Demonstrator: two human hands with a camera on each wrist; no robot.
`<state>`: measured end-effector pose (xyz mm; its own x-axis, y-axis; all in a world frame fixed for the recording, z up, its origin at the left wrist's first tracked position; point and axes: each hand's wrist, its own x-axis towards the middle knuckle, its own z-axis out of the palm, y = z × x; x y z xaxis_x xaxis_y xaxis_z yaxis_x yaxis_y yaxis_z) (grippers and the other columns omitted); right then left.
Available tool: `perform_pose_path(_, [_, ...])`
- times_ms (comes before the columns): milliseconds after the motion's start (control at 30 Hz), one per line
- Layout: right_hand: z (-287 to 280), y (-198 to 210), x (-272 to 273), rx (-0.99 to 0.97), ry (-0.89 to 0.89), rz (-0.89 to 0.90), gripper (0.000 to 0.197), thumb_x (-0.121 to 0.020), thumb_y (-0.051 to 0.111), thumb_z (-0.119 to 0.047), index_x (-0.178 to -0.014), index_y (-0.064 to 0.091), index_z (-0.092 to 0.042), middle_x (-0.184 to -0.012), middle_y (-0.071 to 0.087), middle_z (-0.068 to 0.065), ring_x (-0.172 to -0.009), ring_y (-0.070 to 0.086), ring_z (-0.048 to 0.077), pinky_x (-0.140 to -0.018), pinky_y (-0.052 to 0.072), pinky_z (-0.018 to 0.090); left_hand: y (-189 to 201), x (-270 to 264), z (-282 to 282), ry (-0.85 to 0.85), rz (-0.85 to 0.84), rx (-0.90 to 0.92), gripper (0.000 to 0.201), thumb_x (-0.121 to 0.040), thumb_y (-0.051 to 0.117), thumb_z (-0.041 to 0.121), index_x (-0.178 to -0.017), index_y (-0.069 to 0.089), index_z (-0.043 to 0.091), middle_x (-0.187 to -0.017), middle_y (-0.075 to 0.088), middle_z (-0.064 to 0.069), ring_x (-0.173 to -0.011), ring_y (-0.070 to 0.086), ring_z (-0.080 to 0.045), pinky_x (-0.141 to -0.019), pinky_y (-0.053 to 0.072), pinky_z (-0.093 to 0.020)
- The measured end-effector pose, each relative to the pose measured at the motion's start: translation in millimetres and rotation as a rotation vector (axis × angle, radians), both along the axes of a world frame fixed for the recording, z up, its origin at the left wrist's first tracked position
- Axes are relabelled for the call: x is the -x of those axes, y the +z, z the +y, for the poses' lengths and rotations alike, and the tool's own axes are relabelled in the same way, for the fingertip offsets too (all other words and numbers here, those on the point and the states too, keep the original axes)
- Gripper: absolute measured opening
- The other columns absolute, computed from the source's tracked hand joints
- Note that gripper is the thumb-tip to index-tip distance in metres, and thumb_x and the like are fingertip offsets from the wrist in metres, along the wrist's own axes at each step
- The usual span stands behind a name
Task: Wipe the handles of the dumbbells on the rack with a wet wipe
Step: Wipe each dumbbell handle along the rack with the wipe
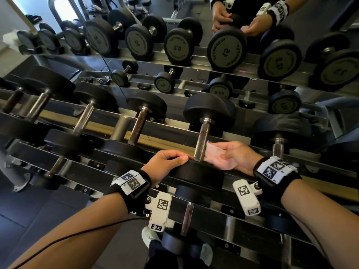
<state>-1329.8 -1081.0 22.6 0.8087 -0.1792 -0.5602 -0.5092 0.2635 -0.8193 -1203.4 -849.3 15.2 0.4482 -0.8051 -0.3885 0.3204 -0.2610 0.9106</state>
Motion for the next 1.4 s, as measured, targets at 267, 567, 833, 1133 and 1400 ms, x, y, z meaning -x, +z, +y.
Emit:
perform_pose_path(267, [21,-14,-24,0.061,-0.101,0.040,0.057,-0.091,0.036,0.019,-0.134,0.056,-0.013,-0.126,0.063,0.015,-0.106,0.064,0.027,-0.076,0.054,0.027,2,3,-1,0.022,-0.002,-0.003,0.024,-0.085,0.066,0.032,-0.101,0.077,0.019,-0.104,0.073,-0.009,-0.094,0.068,-0.019,-0.080,0.057,-0.032])
perform_pose_path(567, [29,-17,-4,-0.025,-0.010,-0.067,0.044,-0.095,0.050,0.007,-0.134,0.053,-0.014,-0.130,0.062,0.011,-0.121,0.060,0.021,-0.107,0.044,0.034,-2,2,0,0.007,-0.031,0.000,0.027,-0.087,0.065,0.034,-0.106,0.076,0.018,-0.109,0.072,-0.012,-0.097,0.068,-0.021,-0.084,0.058,-0.036])
perform_pose_path(833, [1,-6,1,-0.184,-0.067,-0.001,0.058,-0.086,0.028,0.023,-0.136,0.051,0.003,-0.129,0.060,0.026,-0.106,0.064,0.030,-0.085,0.056,0.034,-1,2,-1,0.021,-0.012,-0.002,0.025,-0.087,0.065,0.031,-0.104,0.076,0.017,-0.112,0.070,-0.018,-0.098,0.067,-0.024,-0.086,0.056,-0.038])
perform_pose_path(1133, [13,-16,-43,-0.068,-0.400,-0.095,0.058,-0.092,0.038,0.018,-0.142,0.049,-0.011,-0.118,0.063,0.007,-0.093,0.065,0.016,-0.064,0.056,0.020,2,2,-2,0.024,-0.007,-0.020,0.023,-0.096,0.058,0.015,-0.111,0.069,0.002,-0.105,0.071,-0.012,-0.094,0.066,-0.019,-0.080,0.057,-0.030])
perform_pose_path(1400, [13,-11,-13,-0.024,-0.188,-0.090,0.058,-0.090,0.034,0.019,-0.136,0.055,-0.010,-0.130,0.060,0.007,-0.110,0.064,0.017,-0.086,0.054,0.025,0,-2,-3,0.002,0.036,0.007,0.023,-0.086,0.064,0.027,-0.102,0.075,0.014,-0.098,0.074,-0.003,-0.090,0.068,-0.015,-0.072,0.056,-0.025])
